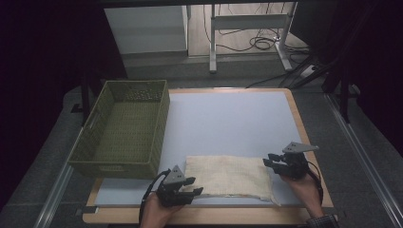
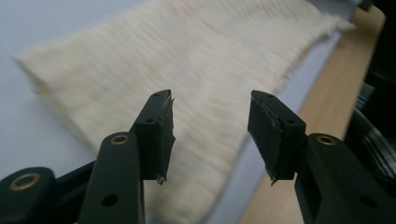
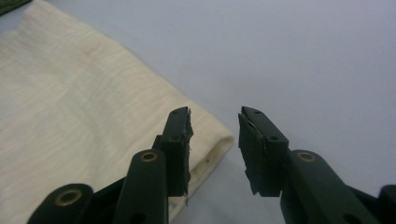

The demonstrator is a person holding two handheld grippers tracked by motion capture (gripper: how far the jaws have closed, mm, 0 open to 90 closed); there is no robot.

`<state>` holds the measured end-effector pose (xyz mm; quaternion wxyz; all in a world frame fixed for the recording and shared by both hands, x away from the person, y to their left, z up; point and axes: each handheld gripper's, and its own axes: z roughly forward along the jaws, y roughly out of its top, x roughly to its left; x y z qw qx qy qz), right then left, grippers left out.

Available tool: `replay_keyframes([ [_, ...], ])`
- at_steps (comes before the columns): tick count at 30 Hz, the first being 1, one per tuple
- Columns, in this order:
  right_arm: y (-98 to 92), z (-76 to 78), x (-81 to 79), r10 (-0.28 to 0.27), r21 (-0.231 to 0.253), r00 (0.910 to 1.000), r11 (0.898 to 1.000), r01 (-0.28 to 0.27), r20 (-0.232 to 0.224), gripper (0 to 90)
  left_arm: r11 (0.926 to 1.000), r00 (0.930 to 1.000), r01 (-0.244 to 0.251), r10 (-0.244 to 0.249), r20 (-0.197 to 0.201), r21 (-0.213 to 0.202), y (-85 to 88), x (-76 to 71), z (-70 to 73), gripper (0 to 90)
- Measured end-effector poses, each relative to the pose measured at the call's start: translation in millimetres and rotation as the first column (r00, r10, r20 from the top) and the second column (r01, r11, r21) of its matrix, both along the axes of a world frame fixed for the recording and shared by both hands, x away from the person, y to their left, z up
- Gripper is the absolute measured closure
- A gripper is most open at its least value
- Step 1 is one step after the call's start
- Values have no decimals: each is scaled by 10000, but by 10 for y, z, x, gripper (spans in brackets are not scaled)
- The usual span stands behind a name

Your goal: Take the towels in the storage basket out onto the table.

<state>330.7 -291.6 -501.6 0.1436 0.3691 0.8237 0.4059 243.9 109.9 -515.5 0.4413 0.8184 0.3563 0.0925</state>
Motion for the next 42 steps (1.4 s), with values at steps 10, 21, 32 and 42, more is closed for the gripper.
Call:
replay_keyframes([
  [10, 209, -173, 141, 141, -967, 9981, 9951, -198, -592, 856, 9896, 9919, -1162, 1111, 621, 851, -188, 419, 28, 430],
  [21, 57, -51, 321, -193, -826, 9995, 9964, 172, -255, 850, 9777, 9842, -1771, 1768, 128, 1130, -154, 989, -20, 552],
  [32, 67, -97, 550, -281, -918, 9993, 9955, 256, -264, 850, 9871, 9897, -1370, 1398, -301, 823, -154, 1043, -3, 863],
  [42, 57, -142, 835, -730, -561, 9959, 9960, 700, -534, 825, 9833, 9871, -1546, 1579, -271, 960, -142, 1147, -71, 640],
])
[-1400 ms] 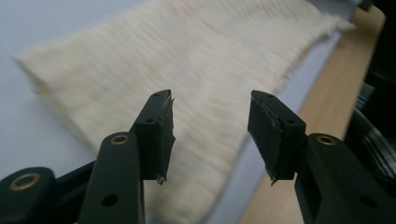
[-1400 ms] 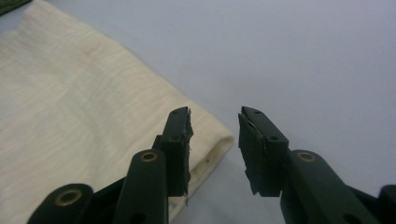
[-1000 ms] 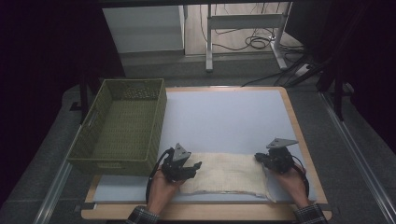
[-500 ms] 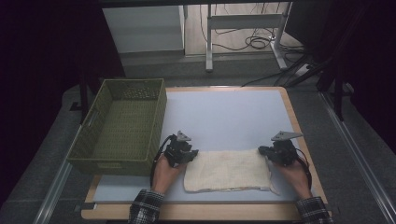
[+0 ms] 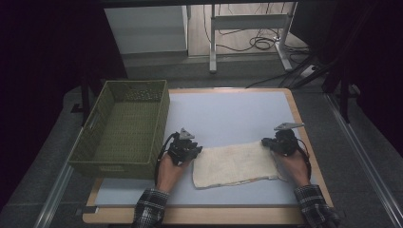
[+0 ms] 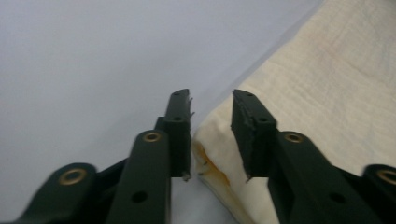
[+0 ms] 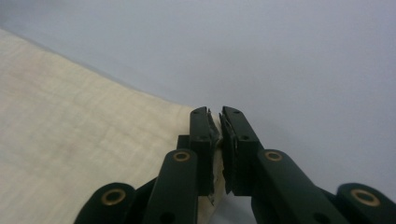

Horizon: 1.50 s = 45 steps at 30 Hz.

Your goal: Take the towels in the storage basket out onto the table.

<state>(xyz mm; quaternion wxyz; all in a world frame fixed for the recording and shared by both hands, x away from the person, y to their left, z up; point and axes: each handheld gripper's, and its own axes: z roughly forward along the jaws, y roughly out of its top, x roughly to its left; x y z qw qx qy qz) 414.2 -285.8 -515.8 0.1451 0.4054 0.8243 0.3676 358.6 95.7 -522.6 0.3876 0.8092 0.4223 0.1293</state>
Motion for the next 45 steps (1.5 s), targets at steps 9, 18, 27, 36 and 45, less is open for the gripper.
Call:
replay_keyframes([
  [9, -45, 124, -206, 121, 106, 9997, 9999, -123, 196, 700, 9941, 9975, -525, 478, 513, 952, 25, 34, -146, 493],
  [18, 19, 153, -523, 441, 49, 9990, 9990, -441, 84, 593, 9968, 9972, -711, 701, 271, 366, 73, 77, -221, 384],
  [27, 233, 140, -738, 1053, 215, 9944, 9942, -1051, -52, 544, 9979, 9981, -569, 562, 243, 302, 81, 82, -229, 359],
  [36, 625, 98, -948, 2058, 270, 9784, 9783, -2052, -195, 531, 9983, 9987, -448, 439, 246, 366, 77, 82, -231, 333],
  [45, 1171, 43, -1101, 3487, 424, 9355, 9370, -3467, -568, 657, 9984, 9988, -445, 437, 241, 338, 79, 82, -232, 335],
])
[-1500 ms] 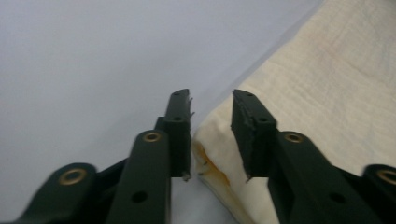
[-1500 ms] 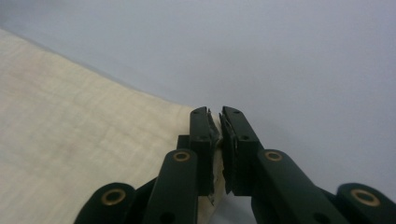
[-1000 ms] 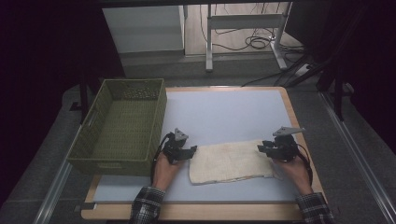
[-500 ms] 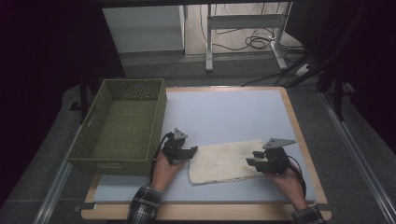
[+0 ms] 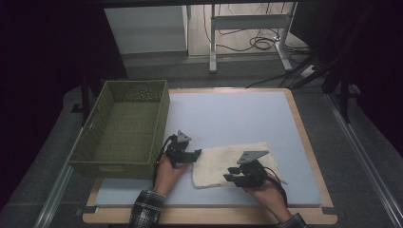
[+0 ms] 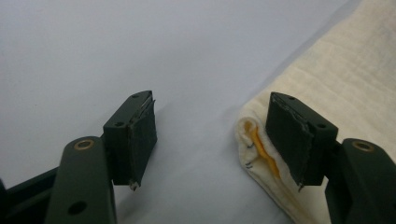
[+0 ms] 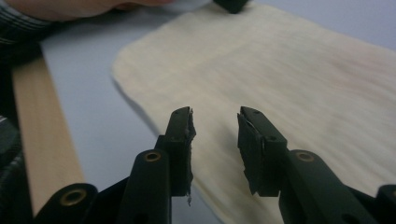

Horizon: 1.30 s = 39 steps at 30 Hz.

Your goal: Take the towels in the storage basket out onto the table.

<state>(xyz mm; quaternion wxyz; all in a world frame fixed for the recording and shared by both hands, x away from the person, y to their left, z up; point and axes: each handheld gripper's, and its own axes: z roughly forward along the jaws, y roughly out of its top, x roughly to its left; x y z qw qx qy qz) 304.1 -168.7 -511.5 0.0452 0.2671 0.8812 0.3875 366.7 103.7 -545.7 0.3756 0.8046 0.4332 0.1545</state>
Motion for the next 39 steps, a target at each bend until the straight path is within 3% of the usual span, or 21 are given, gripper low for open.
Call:
replay_keyframes([
  [11, 673, -73, -113, 1377, 153, 9903, 9904, -1374, -210, 662, 10000, 10000, -21, 21, 3, -37, -1, 1, -2, 336],
  [16, 862, -124, -130, 1661, 75, 9860, 9861, -1661, -144, 637, 10000, 10000, -4, 4, -4, -12, 2, 2, -1, 336],
  [20, 977, -199, -145, 1704, -481, 9852, 9844, -1693, 200, 608, 10000, 10000, -11, 11, -10, -17, 1, 2, -1, 336],
  [23, 982, -211, -188, 1602, -799, 9836, 9849, -1537, 829, 708, 10000, 10000, -92, 92, 35, -15, -3, -4, 0, 348],
  [26, 994, -209, -226, 1491, -1079, 9822, 9847, -1369, 1143, 798, 9998, 9997, 193, -193, 158, 15, -6, -23, 8, 505],
  [28, 992, -201, -219, 1413, -1108, 9843, 9854, -1295, 1060, 826, 9979, 9978, 644, -643, 183, -49, -12, -34, 10, 630],
  [29, 985, -202, -217, 1358, -1039, 9855, 9867, -1252, 1022, 836, 9967, 9967, 802, -800, 132, -149, -12, -34, 10, 754],
  [30, 985, -202, -217, 1358, -1039, 9855, 9867, -1252, 1022, 836, 9954, 9958, 920, -919, 59, -280, -10, -32, 10, 754],
  [31, 982, -197, -214, 1332, -971, 9869, 9875, -1243, 909, 843, 9944, 9953, 967, -969, -30, -416, -9, -33, 11, 853],
  [36, 971, -175, -189, 1291, -576, 9898, 9904, -1257, 597, 845, 9947, 9978, 655, -652, 64, -788, 32, -30, 50, 868],
  [37, 965, -136, -169, 1267, -312, 9905, 9916, -1252, 527, 844, 9942, 9983, 582, -576, 98, -901, 39, -29, 81, 868],
  [39, 963, -111, -160, 1273, -203, 9907, 9918, -1264, 488, 844, 9946, 9982, 601, -592, 127, -845, 34, -30, 101, 867],
])
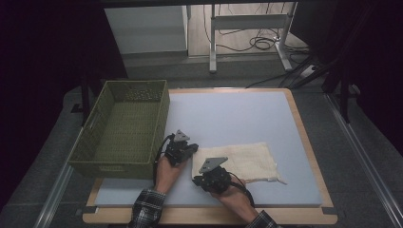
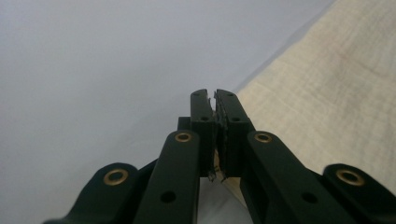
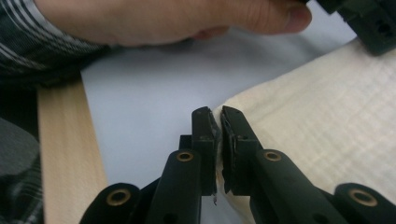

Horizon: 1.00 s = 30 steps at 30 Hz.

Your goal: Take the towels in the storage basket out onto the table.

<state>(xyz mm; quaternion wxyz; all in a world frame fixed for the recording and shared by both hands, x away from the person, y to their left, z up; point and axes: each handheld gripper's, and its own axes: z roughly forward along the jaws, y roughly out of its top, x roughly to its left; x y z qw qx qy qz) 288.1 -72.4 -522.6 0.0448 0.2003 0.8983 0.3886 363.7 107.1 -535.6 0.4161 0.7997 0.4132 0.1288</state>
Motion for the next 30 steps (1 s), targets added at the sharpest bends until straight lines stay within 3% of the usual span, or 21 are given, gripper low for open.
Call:
replay_keyframes([
  [6, -115, 161, 10, -143, 414, 9997, 9991, 135, 180, 843, 9996, 9993, 119, -109, 363, -267, -60, 25, 157, 862],
  [13, -404, 263, 43, -690, 867, 9976, 9939, 678, 107, 842, 9985, 9957, 554, -552, 744, -4, -342, 114, 295, 858],
  [21, -756, 255, 47, -1314, 940, 9913, 9870, 1301, 74, 842, 9935, 9885, 1118, -1132, 1006, 198, -678, 191, 327, 856],
  [30, -1141, 229, 23, -2036, 1186, 9790, 9720, 2027, -48, 840, 9861, 9798, 1644, -1661, 1113, 249, -1003, 260, 352, 856],
])
